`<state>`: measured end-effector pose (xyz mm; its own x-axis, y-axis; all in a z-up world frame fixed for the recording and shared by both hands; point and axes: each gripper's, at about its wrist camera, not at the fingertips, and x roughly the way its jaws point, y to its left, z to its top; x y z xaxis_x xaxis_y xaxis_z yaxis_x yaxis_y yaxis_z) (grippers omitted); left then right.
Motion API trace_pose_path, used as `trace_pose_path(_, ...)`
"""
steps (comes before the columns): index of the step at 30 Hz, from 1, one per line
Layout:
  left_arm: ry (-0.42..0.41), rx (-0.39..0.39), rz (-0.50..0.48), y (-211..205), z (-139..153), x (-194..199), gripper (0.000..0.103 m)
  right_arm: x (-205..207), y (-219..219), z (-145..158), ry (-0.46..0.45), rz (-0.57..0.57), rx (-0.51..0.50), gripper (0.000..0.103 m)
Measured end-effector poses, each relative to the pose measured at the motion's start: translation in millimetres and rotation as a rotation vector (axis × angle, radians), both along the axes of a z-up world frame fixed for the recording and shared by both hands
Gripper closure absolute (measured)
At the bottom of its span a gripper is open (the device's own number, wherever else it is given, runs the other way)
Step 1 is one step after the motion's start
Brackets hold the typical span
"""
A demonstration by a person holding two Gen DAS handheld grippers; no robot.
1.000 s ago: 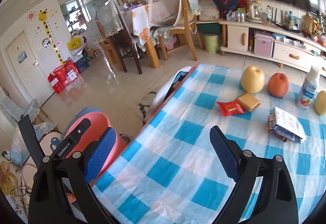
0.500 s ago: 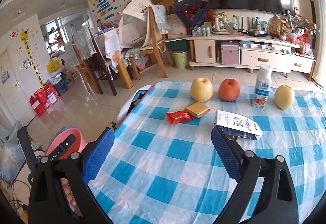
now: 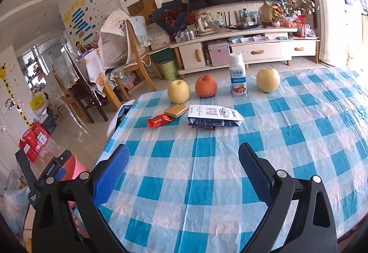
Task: Collect trash
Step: 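Move both tools back over the table toward the remaining packets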
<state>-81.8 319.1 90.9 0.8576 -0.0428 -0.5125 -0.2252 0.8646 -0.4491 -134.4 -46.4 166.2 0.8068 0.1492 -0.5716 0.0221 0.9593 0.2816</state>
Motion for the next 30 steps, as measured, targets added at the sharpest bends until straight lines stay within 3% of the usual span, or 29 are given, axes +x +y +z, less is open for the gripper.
trace_pose_path(7, -0.001, 0.018, -0.047, -8, 0, 7, 0.009, 5, -16, -8, 0.012, -0.027, -0.071, 0.007)
trace_pose_path(11, -0.003, 0.049, -0.099, -18, 1, 13, 0.009, 19, -38, -7, 0.038, -0.035, -0.005, 0.007)
trace_pose_path(18, -0.041, 0.208, -0.233, -52, 11, 17, 0.009, 67, -51, -12, 0.078, -0.005, -0.026, 0.007)
trace_pose_path(23, -0.046, 0.385, -0.391, -98, 11, 36, 0.009, 118, -55, -33, 0.130, 0.073, -0.094, 0.007)
trace_pose_path(30, -0.057, 0.474, -0.552, -164, 5, 98, 0.009, 178, -65, -72, 0.182, 0.131, -0.023, 0.007)
